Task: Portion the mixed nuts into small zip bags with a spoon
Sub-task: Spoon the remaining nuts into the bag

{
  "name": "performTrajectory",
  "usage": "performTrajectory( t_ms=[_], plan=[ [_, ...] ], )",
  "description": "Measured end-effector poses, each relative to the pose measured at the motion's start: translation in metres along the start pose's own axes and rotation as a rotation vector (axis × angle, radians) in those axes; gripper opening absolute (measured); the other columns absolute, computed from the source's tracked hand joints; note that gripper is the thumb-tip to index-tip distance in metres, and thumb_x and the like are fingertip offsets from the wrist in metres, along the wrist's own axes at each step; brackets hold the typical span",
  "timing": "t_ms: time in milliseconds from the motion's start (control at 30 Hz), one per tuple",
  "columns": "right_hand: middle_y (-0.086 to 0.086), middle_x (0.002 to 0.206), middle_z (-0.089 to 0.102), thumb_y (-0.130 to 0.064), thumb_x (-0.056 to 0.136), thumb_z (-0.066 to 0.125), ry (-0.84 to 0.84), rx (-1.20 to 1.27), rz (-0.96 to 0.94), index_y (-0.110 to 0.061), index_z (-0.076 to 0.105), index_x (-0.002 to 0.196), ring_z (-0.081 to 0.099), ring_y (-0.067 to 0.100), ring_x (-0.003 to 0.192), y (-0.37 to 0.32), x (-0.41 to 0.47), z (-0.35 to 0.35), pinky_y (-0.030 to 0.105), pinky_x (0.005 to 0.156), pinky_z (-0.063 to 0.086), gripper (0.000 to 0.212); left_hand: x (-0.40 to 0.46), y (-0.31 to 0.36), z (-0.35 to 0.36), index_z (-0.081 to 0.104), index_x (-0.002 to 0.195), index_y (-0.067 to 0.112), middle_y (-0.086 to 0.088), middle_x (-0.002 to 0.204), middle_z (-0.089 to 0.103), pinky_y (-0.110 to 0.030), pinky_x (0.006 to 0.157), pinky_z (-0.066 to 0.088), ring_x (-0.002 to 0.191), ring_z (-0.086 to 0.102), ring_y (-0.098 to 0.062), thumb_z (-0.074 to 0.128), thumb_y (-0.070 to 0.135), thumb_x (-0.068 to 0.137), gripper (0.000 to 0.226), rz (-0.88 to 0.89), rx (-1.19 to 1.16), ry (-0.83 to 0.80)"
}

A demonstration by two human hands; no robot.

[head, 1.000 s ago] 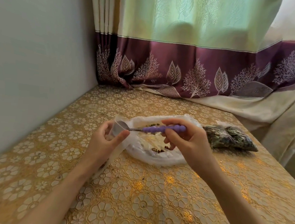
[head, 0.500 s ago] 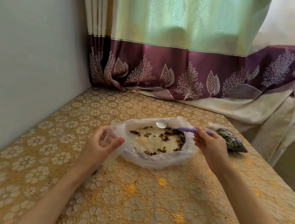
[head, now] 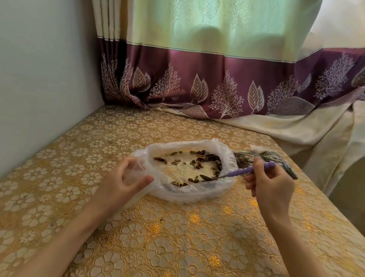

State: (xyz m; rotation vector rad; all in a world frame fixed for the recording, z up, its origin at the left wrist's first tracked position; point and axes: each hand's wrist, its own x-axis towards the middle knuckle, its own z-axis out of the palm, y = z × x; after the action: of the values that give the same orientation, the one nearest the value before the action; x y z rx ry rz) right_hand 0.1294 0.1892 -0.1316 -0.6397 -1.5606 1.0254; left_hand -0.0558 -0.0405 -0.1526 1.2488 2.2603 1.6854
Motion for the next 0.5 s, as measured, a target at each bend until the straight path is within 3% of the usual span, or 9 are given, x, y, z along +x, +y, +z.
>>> performTrajectory(
  t_ms=[100,233,333,500],
  plan=[
    [-0.001,0.057,0.065,-0.026,0.094,0.055,0.018,-0.072,-0.087,-0.005,0.06,0.074,0.057,0.007,0.041,-0.002,-0.005,0.002,0.018,0.041,0.045,0.029,0.0,-0.003,0.004,0.049,0.107,0.038,0.01,0.092,0.063,-0.019,0.049,0.049,0.063,0.063,-0.006,0.039,0.092,0.057,0.073,0.036,0.191,-0.129],
    [-0.017,0.058,0.065,-0.022,0.094,0.055,0.018,-0.13,-0.227,-0.012,0.054,0.073,0.059,0.01,0.044,-0.004,-0.014,0.006,0.019,0.04,0.046,0.023,0.001,-0.011,0.006,0.047,0.108,0.034,0.016,0.094,0.055,-0.024,0.066,0.051,0.077,0.057,-0.004,0.02,0.098,0.054,0.087,0.042,0.392,-0.196],
    [-0.011,0.066,0.068,-0.024,0.093,0.054,-0.008,-0.194,-0.309,-0.021,0.048,0.072,0.059,0.013,0.045,-0.004,-0.017,0.011,0.027,0.04,0.047,0.023,0.002,-0.011,0.004,0.047,0.101,0.032,0.015,0.084,0.056,-0.014,0.056,0.041,0.066,0.054,0.0,0.02,0.097,0.055,0.084,0.055,0.389,-0.181],
    [0.0,0.069,0.07,-0.021,0.092,0.057,0.001,-0.25,-0.338,-0.017,0.05,0.075,0.062,0.012,0.049,0.004,-0.015,0.017,0.03,0.045,0.051,0.02,0.001,-0.008,0.003,0.045,0.093,0.032,0.012,0.079,0.056,-0.013,0.054,0.037,0.062,0.053,0.0,0.02,0.097,0.054,0.08,0.06,0.386,-0.168]
  ],
)
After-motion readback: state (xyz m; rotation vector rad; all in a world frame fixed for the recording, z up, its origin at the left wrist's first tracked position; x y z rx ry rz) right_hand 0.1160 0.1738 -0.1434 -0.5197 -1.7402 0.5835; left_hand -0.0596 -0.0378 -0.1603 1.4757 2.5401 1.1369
